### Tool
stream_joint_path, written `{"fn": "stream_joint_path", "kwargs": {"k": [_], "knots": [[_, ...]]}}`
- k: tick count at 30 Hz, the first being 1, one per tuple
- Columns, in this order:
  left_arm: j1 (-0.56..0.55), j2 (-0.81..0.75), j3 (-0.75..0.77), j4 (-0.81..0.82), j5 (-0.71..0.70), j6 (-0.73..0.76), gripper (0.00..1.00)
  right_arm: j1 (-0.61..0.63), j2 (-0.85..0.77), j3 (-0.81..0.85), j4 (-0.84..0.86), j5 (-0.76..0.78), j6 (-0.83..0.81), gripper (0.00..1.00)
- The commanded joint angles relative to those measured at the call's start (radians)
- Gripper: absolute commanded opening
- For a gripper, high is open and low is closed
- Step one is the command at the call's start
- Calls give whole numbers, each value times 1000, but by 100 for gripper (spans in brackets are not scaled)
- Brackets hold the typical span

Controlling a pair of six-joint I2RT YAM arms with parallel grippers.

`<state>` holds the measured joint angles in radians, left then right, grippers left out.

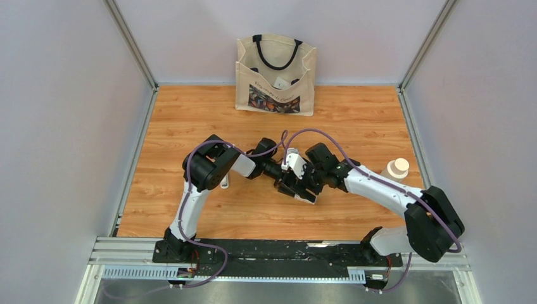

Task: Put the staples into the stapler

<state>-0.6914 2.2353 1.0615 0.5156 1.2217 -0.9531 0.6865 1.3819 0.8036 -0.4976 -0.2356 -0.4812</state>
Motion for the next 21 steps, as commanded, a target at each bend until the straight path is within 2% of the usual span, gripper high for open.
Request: {"fn": "stream_joint_path", "kwargs": {"k": [1,14,16,21], "knots": [[3,-2,6,-230,-31,209,49,-36,-104,-40,-13,28,-89,70],[6,-8,55,-428,-68,373,39,-42,-63,-70,-68,-28,-149,75],[6,-8,60,-440,-74,379,33,-42,-63,-70,-73,-33,-154,75],[6,-3,63,-448,-79,384,27,-42,-57,-70,-93,-56,-155,78]]}}
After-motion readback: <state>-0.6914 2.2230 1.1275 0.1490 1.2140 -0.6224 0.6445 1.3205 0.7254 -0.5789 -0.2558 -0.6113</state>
